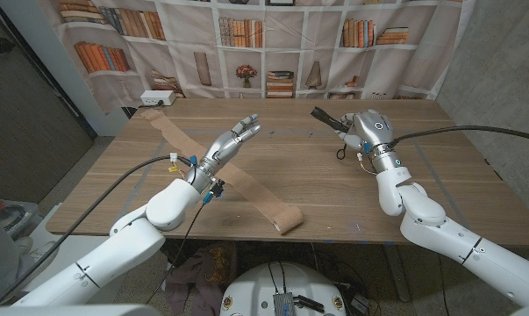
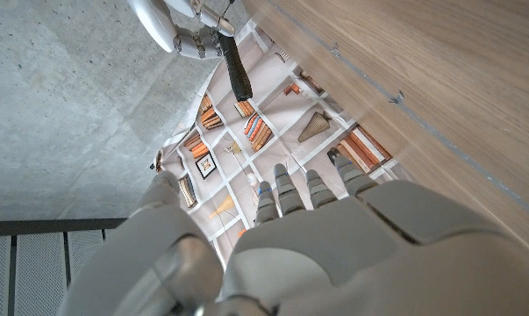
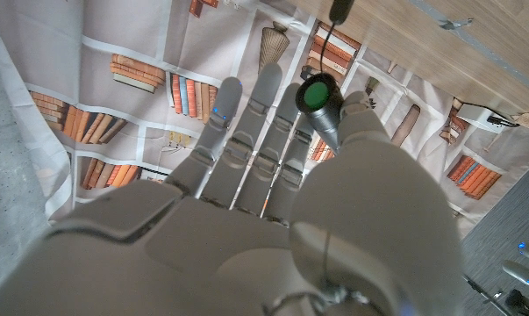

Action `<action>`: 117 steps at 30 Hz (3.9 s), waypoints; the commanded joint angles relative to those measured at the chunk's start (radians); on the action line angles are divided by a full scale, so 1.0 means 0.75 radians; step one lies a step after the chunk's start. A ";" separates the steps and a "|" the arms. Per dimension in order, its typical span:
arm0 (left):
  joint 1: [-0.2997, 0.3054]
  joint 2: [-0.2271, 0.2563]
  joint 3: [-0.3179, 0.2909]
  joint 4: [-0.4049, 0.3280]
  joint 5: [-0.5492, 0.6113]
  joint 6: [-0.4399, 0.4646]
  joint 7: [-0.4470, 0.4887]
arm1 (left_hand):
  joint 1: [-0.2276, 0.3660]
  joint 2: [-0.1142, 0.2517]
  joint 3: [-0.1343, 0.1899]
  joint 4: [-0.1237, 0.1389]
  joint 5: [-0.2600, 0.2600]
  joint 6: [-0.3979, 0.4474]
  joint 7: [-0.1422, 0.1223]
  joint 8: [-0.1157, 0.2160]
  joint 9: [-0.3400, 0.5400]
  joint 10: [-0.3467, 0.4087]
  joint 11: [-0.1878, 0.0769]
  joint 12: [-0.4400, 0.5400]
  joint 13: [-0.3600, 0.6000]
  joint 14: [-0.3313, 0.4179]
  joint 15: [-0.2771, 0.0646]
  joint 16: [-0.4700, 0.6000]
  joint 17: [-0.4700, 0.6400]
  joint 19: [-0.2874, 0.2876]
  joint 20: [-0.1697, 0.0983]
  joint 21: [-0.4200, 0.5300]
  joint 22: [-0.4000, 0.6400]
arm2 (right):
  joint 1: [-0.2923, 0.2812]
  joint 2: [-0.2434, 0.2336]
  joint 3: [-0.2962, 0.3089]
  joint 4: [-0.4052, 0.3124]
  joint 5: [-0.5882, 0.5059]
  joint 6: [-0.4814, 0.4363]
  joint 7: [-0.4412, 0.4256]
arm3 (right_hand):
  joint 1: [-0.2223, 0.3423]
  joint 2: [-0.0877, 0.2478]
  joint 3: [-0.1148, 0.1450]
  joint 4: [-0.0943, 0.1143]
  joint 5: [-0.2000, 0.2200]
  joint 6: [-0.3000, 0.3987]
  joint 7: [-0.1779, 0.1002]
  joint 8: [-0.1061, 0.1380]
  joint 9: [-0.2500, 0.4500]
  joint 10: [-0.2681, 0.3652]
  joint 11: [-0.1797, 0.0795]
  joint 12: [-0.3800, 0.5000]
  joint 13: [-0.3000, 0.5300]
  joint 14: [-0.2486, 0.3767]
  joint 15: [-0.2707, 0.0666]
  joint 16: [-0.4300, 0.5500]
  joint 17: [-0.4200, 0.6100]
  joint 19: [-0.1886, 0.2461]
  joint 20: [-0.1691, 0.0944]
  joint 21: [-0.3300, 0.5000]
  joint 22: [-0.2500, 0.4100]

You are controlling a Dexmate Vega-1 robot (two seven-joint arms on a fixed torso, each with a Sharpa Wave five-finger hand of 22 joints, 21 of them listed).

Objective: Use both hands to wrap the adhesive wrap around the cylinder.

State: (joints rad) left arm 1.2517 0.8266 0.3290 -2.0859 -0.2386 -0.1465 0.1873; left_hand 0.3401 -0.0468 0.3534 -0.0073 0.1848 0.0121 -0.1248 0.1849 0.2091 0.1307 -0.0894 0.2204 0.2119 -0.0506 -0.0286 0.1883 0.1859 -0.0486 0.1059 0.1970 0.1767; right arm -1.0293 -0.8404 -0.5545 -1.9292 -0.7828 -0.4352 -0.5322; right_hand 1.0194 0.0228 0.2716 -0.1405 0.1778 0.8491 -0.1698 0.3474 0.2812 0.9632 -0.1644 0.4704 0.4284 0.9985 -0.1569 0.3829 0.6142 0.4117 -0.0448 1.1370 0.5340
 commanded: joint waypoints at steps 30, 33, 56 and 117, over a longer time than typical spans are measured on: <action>0.073 0.175 0.011 -0.358 0.625 0.434 0.104 | 0.151 -0.029 0.027 -0.110 0.008 0.035 -0.039 0.060 0.018 0.001 -0.041 0.023 0.014 0.145 -0.020 0.054 0.015 0.045 0.092 0.020 0.009 | 0.018 0.011 -0.032 -0.023 -0.039 -0.011 0.086 | 0.146 0.160 0.005 0.005 0.007 0.054 -0.047 -0.003 0.018 0.050 -0.037 -0.013 0.011 -0.006 -0.110 -0.014 0.015 -0.014 -0.208 0.024 -0.020; 0.069 0.153 0.018 -0.338 0.597 0.403 0.092 | 0.168 -0.029 0.032 -0.120 0.009 0.042 -0.047 0.063 0.018 0.004 -0.054 0.025 0.016 0.198 -0.035 0.072 0.021 0.070 0.101 0.028 0.011 | 0.021 0.017 -0.032 -0.019 -0.038 -0.014 0.085 | 0.147 0.158 0.005 0.004 0.007 0.054 -0.047 -0.005 0.018 0.051 -0.037 -0.014 0.010 -0.008 -0.110 -0.016 0.015 -0.015 -0.209 0.026 -0.022; 0.171 0.124 0.055 -0.392 0.851 0.491 0.214 | 0.214 -0.097 0.000 -0.154 0.019 0.152 -0.100 0.075 0.007 0.189 -0.034 0.067 -0.001 0.336 -0.037 0.094 0.042 0.203 0.130 0.056 0.019 | 0.024 0.021 -0.042 -0.018 -0.036 -0.009 0.089 | 0.146 0.160 0.005 0.007 0.008 0.058 -0.047 -0.011 0.022 0.054 -0.037 -0.022 0.014 -0.007 -0.110 -0.024 0.023 -0.021 -0.208 0.037 -0.039; 0.148 0.123 0.238 -0.329 1.287 0.498 0.080 | 0.243 -0.071 -0.016 -0.146 0.039 0.051 -0.092 0.025 0.004 0.079 -0.122 0.008 0.006 0.446 -0.117 0.084 0.054 0.362 0.090 0.095 0.031 | 0.013 0.009 -0.053 -0.013 0.019 0.042 0.122 | 0.150 0.161 0.006 0.007 0.008 0.063 -0.047 -0.027 0.029 0.058 -0.036 -0.036 0.024 -0.001 -0.110 -0.041 0.036 -0.031 -0.209 0.061 -0.076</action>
State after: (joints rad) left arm 1.3482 0.9042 0.5052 -2.3190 0.6746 0.2172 0.2707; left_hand 0.5171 -0.1011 0.3398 -0.1118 0.2046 0.0551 -0.1893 0.2064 0.2092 0.1936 -0.1840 0.2279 0.2116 0.2878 -0.0409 0.2539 0.2209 0.2162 0.1735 0.2629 0.1981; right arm -1.0240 -0.8303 -0.5907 -1.9389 -0.7701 -0.4121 -0.4582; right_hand 1.0195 0.0228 0.2700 -0.1393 0.1780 0.8598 -0.1733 0.3226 0.2995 0.9674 -0.1615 0.4435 0.4434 0.9985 -0.1568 0.3548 0.6372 0.3923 -0.0465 1.1762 0.4772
